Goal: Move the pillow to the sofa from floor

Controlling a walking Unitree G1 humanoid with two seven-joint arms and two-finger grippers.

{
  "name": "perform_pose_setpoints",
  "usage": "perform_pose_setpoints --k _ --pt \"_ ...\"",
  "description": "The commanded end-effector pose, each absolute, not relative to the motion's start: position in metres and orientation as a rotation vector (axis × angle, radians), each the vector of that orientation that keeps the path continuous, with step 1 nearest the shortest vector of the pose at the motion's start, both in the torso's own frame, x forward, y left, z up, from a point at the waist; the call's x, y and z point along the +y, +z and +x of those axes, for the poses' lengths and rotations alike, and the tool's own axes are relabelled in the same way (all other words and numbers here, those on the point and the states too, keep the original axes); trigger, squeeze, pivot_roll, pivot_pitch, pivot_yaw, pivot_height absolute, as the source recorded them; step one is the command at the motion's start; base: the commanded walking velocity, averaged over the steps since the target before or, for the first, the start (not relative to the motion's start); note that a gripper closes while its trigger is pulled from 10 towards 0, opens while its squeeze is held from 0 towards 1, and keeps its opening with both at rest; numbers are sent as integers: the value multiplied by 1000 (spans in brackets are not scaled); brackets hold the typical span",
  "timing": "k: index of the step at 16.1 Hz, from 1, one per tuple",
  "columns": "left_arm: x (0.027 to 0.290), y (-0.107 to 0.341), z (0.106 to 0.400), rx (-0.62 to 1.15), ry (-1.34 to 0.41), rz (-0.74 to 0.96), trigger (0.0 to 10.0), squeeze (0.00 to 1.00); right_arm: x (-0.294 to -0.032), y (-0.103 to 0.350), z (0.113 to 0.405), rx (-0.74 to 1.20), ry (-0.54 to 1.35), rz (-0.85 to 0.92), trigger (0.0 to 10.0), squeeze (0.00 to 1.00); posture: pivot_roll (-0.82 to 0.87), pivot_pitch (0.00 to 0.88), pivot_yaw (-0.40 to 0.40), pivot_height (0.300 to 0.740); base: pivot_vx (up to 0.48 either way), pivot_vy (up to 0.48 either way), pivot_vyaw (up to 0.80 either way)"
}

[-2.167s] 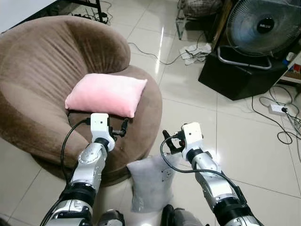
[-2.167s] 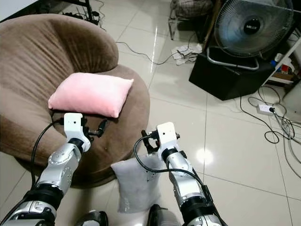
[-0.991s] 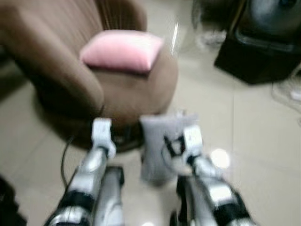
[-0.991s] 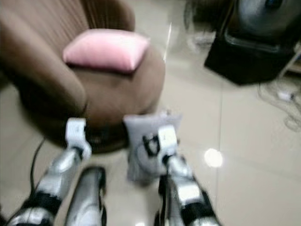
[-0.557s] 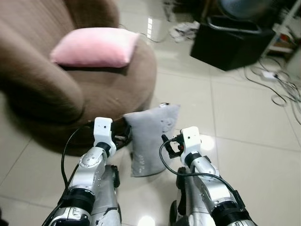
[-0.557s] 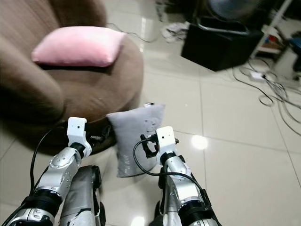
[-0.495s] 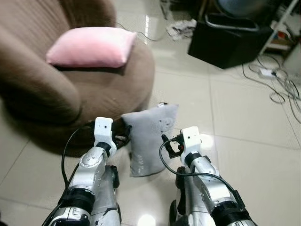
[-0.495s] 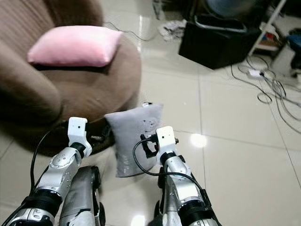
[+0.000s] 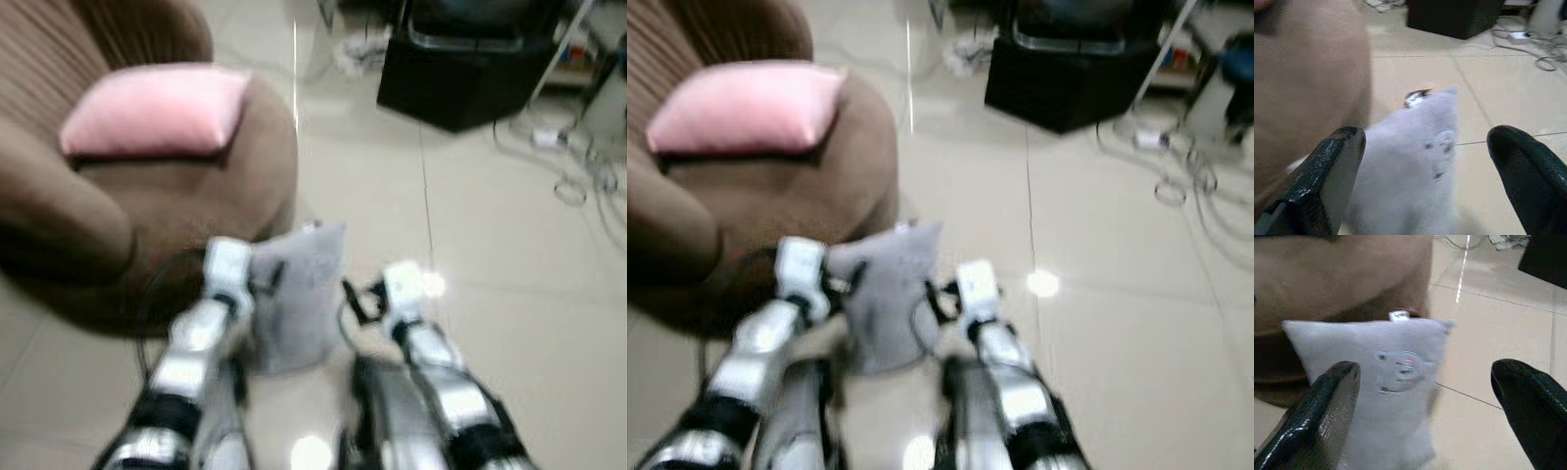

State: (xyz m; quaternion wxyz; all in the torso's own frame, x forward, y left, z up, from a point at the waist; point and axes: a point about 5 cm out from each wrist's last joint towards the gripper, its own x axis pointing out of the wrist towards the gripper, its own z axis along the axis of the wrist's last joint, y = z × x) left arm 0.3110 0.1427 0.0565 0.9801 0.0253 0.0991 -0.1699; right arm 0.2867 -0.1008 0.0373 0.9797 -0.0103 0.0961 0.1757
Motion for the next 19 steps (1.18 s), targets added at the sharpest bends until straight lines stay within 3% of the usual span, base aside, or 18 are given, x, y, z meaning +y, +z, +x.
perform_pose_setpoints --k 1,3,7,11,12,15,16,19 --pt "152 59 312 193 -331 82 10000 0 -91 43 288 165 385 -5 10000 349 0 132 -43 551 292 -379 0" --pt "150 58 311 194 -343 69 10000 0 -90 43 288 163 389 -6 10000 341 0 133 -43 551 274 -390 0" --pt "152 57 312 202 -312 56 10000 0 -88 40 285 179 409 1 10000 365 0 139 -45 522 61 0 0" --pt "153 57 311 200 -295 44 10000 0 -89 40 285 189 402 -14 10000 361 0 144 -46 522 0 0 0" --pt "155 57 312 193 -271 38 10000 1000 -90 40 285 192 400 -14 10000 357 0 145 -46 522 0 0 0" --pt "148 55 310 211 -332 63 10000 1000 -91 39 285 195 398 -15 10000 357 -1 145 -48 522 0 0 0" --pt "147 55 310 210 -339 59 10000 0 -92 40 285 194 396 -18 10000 361 -3 146 -48 522 0 0 0" --pt "146 57 311 200 -338 61 10000 0 -92 39 285 197 398 -21 10000 357 -7 148 -48 522 0 0 0"
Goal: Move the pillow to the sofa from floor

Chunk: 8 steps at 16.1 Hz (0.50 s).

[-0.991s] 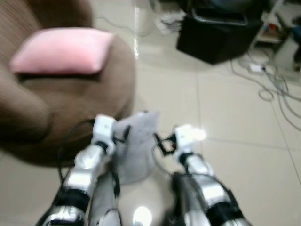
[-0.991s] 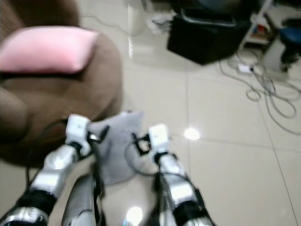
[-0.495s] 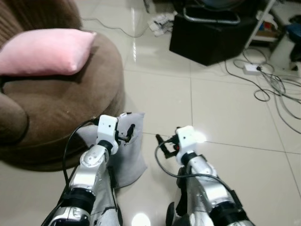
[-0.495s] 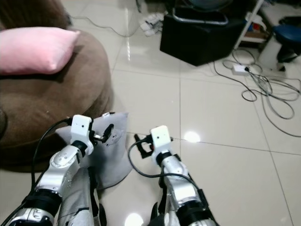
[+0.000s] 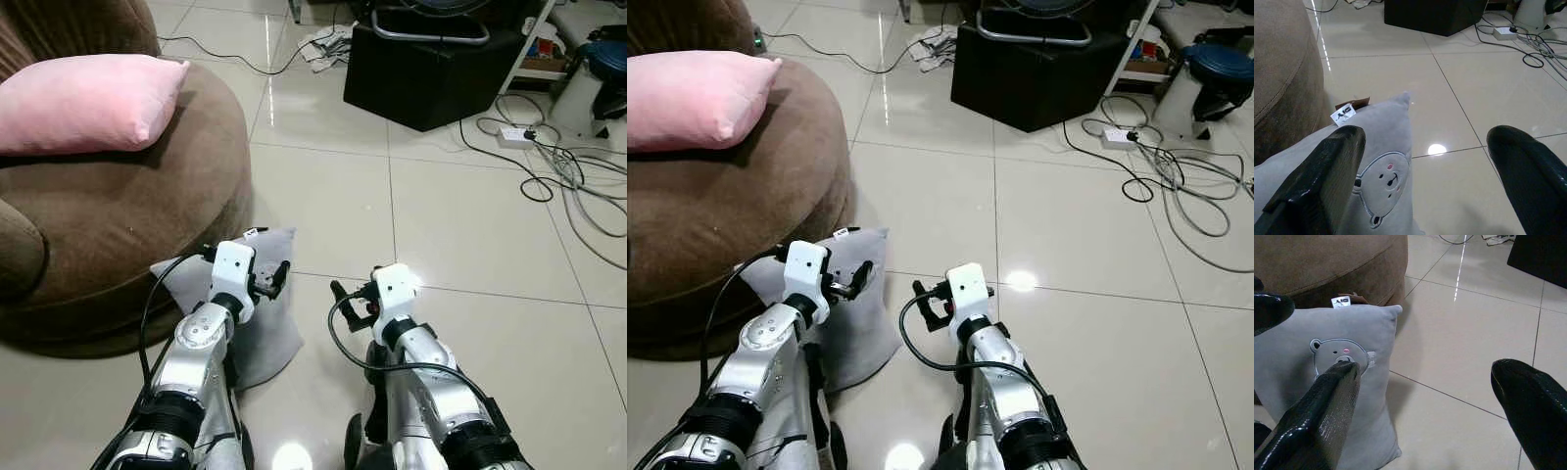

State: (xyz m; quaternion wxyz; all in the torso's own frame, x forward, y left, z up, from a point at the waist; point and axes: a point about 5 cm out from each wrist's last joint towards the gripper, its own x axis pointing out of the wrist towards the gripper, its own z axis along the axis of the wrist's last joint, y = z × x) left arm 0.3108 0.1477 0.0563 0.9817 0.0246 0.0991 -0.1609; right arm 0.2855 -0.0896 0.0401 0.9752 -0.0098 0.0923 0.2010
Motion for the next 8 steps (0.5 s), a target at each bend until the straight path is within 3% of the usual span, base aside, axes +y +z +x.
perform_pose_setpoints --k 1,3,8 --pt "145 57 311 199 -343 61 10000 0 -93 39 284 198 398 -22 10000 357 -8 148 -49 522 0 0 0" --pt "142 58 310 192 -359 39 10000 0 -93 39 284 200 398 -22 10000 357 -9 149 -49 522 0 161 0" --pt "138 58 307 175 -399 26 10000 0 -92 37 283 208 400 -22 10000 357 -11 153 -49 522 0 480 0"
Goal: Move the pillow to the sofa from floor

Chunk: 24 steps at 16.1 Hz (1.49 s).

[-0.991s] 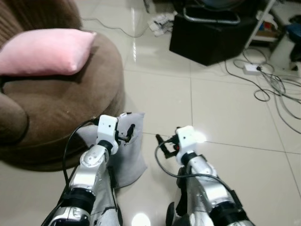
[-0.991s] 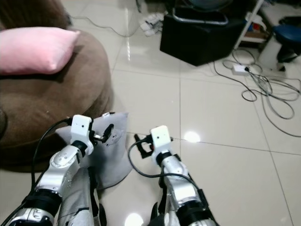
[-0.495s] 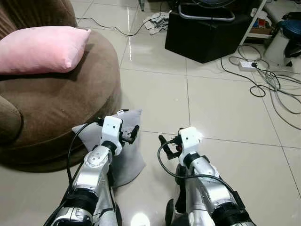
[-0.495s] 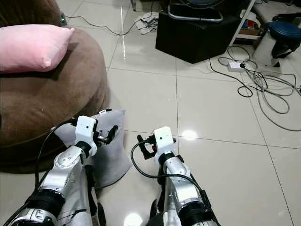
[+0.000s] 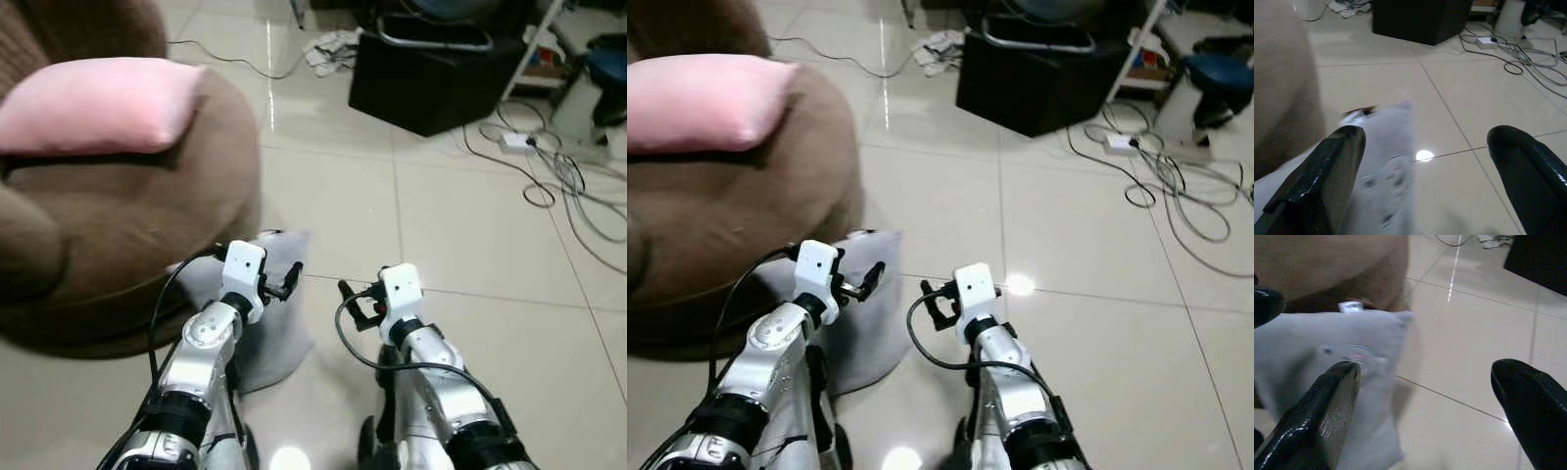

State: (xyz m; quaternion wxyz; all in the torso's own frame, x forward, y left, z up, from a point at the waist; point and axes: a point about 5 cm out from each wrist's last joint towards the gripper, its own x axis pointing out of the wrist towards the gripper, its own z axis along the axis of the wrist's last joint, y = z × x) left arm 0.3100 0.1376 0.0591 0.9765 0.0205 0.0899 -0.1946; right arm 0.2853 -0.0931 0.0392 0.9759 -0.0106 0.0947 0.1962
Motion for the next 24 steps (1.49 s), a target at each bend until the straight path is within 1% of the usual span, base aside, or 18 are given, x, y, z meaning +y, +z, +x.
perform_pose_setpoints --k 1,2,3,4,5,7,8,10,12,16,21,24 --pt "138 58 307 175 -401 17 10000 0 -92 36 283 209 400 -22 10000 357 -11 153 -49 522 0 480 0" --pt "136 59 307 175 -414 16 10000 0 -92 36 282 212 399 -21 10000 357 -11 153 -49 522 0 480 0" --pt "135 58 307 182 -428 61 10000 0 -92 36 282 211 400 -21 10000 357 -11 153 -49 522 0 480 0" --pt "135 58 306 183 -428 69 10000 0 -92 36 282 211 400 -21 10000 357 -11 153 -49 522 0 480 0" --pt "135 57 306 186 -436 100 10000 0 -92 36 282 208 401 -22 10000 357 -13 148 -45 522 352 326 0" --pt "134 56 306 191 -459 189 10000 0 -91 37 282 204 404 -22 10000 357 -13 148 -45 522 471 0 0" --pt "133 54 305 196 -475 205 10000 0 -91 37 282 204 406 -23 10000 353 -15 142 -43 522 390 -277 0" --pt "129 54 303 197 -512 182 10000 0 -91 37 281 203 409 -23 10000 357 -16 138 -42 522 366 -298 0" --pt "127 52 301 195 -526 208 10000 0 -90 36 281 204 411 -22 10000 357 -16 138 -42 522 401 -255 0" --pt "130 52 302 202 -526 283 10000 0 -88 36 280 205 418 -22 10000 357 -17 141 -38 522 0 0 0" --pt "137 55 308 195 -485 272 10000 0 -87 36 279 206 421 -17 10000 361 -17 144 -35 522 0 0 0" --pt "135 55 308 195 -482 229 10000 0 -87 35 279 208 421 -18 10000 357 -20 147 -35 522 416 170 0"
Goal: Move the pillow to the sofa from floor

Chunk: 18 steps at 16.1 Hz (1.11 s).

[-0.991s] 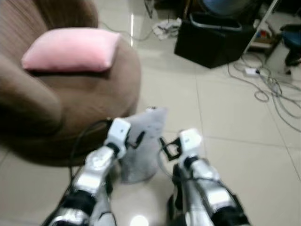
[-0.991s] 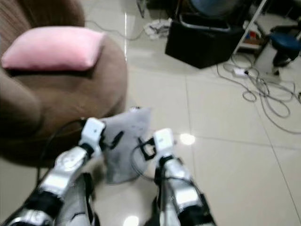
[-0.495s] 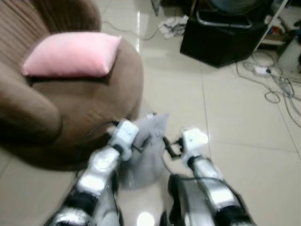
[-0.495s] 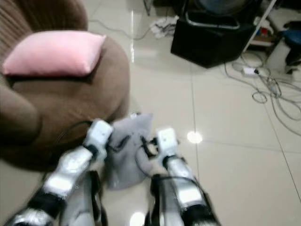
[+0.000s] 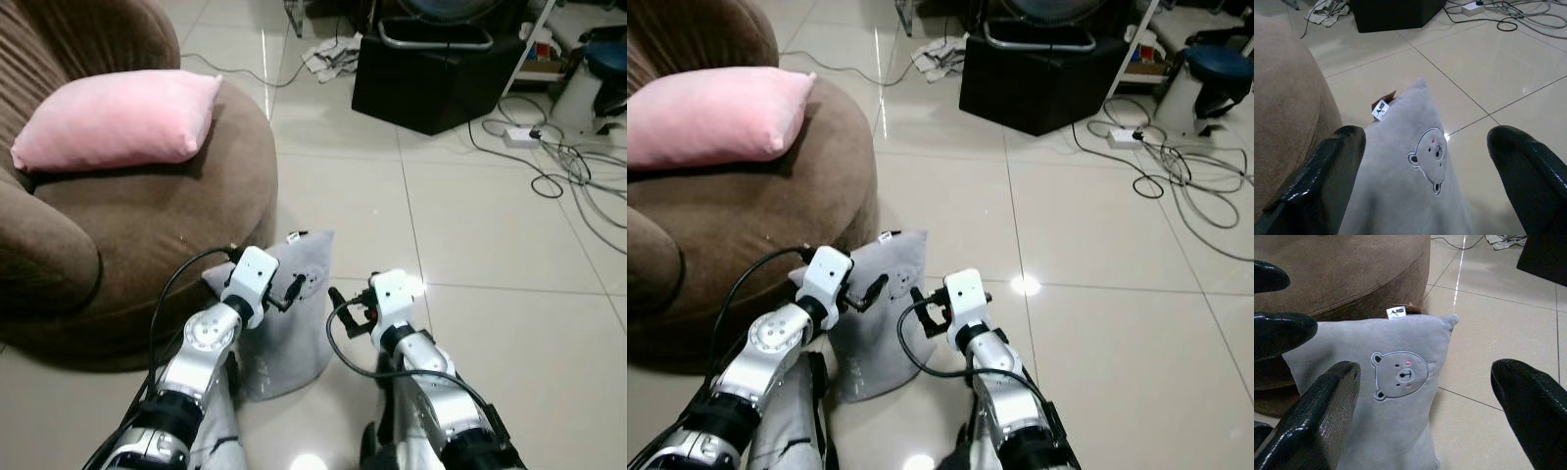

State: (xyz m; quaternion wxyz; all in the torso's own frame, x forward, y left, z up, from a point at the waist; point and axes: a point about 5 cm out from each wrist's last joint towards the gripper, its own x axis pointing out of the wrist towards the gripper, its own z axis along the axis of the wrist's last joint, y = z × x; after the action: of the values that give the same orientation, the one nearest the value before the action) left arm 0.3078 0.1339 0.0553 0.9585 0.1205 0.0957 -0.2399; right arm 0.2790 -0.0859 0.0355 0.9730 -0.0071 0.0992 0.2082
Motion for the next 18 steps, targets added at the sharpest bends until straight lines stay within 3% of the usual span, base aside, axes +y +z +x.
perform_pose_setpoints --k 1,4,9,14,18 --pt "134 55 308 195 -484 228 10000 0 -87 35 278 208 421 -18 10000 361 -22 149 -34 522 311 364 0" --pt "132 54 307 199 -497 239 10000 0 -88 35 278 207 423 -19 10000 357 -25 152 -37 522 333 339 0" --pt "131 54 307 197 -514 277 10000 0 -88 35 278 209 421 -17 10000 357 -28 155 -36 522 252 0 0" --pt "133 78 320 146 -701 525 10000 0 -86 36 277 205 417 -13 10000 357 -40 151 -18 522 0 0 0" --pt "150 77 329 247 -848 758 10000 0 -81 49 279 141 416 -27 10000 353 -55 139 8 522 0 0 0"
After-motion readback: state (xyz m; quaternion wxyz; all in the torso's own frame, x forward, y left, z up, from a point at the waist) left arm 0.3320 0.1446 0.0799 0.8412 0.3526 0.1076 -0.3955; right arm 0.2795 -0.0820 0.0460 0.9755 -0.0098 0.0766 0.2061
